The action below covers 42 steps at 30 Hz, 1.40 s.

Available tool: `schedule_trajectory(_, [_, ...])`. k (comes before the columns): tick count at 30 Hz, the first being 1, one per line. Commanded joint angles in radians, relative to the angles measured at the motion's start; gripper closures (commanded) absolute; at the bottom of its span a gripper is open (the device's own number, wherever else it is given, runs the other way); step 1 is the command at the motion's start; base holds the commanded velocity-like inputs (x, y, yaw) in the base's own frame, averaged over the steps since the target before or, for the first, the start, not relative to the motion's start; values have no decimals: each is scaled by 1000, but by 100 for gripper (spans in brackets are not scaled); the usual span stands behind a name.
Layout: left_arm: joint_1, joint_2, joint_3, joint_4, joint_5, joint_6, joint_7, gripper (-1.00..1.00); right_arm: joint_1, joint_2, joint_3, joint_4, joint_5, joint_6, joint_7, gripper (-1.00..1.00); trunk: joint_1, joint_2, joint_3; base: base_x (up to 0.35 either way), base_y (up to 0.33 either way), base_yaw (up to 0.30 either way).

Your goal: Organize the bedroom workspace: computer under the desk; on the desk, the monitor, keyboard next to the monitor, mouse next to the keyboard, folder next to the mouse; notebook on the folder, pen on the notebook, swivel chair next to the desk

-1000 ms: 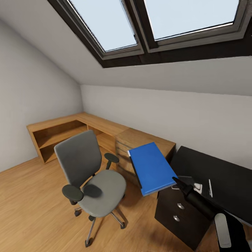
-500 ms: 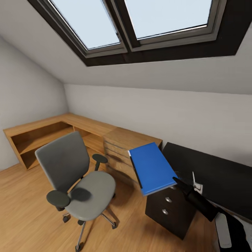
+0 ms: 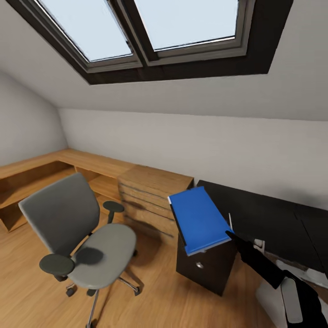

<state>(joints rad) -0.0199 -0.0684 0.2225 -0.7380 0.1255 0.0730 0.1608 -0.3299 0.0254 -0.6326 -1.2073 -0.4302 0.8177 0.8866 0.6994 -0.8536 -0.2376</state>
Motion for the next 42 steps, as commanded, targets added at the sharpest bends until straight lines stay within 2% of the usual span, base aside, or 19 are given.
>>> schedule_trajectory(1, [0, -1, 1, -3, 9, 5, 1, -100, -1, 1, -2, 0, -1, 5, 3, 100, 0, -1, -2, -108, 18, -262])
schedule_trajectory(17, [0, -2, 1, 1, 9, 5, 2, -100, -1, 1, -2, 0, -1, 1, 3, 100, 0, -1, -3, -15, 2, -281])
schedule_trajectory(21, [0, -10, 0, 14, 9, 5, 2, -100, -1, 2, -2, 0, -1, 0, 3, 100, 0, -1, -3, 0, 0, -294])
schedule_trajectory(28, [0, -13, 0, 17, 9, 5, 2, -100, -1, -4, -2, 26, -2, 1, 10, 100, 0, -1, -3, 0, 0, -59])
schedule_trajectory(42, [0, -16, 0, 19, 9, 5, 2, -100, -1, -5, -2, 28, -2, 1, 6, 100, 0, -1, -3, 0, 0, -260])
